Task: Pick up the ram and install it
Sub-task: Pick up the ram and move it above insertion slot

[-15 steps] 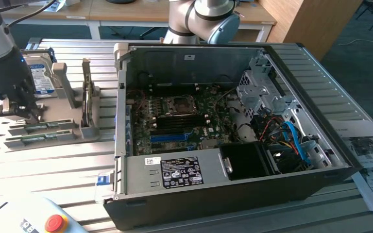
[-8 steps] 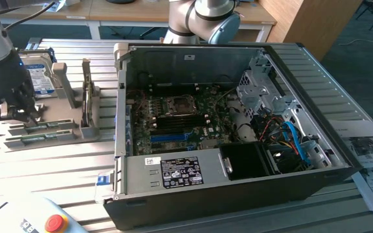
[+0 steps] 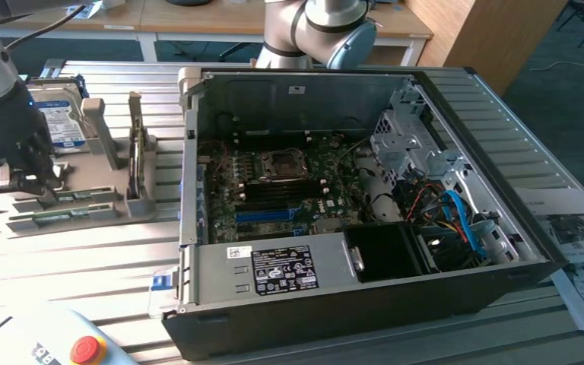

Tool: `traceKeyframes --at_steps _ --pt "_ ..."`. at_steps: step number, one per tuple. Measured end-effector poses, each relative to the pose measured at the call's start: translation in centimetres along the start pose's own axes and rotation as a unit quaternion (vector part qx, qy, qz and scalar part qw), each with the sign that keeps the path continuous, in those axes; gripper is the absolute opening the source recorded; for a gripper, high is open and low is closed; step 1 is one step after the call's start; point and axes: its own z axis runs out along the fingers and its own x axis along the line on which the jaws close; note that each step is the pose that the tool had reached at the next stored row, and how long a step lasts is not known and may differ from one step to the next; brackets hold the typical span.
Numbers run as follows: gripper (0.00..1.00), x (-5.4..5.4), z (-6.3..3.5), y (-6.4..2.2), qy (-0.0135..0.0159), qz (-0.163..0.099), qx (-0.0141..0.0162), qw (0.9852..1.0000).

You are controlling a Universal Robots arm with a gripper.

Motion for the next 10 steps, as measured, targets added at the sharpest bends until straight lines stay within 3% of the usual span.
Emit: traceKeyframes --at_steps 10 --pt "0.31 0.1 1.44 -0.01 0.0001 0.0 -0.0001 1.0"
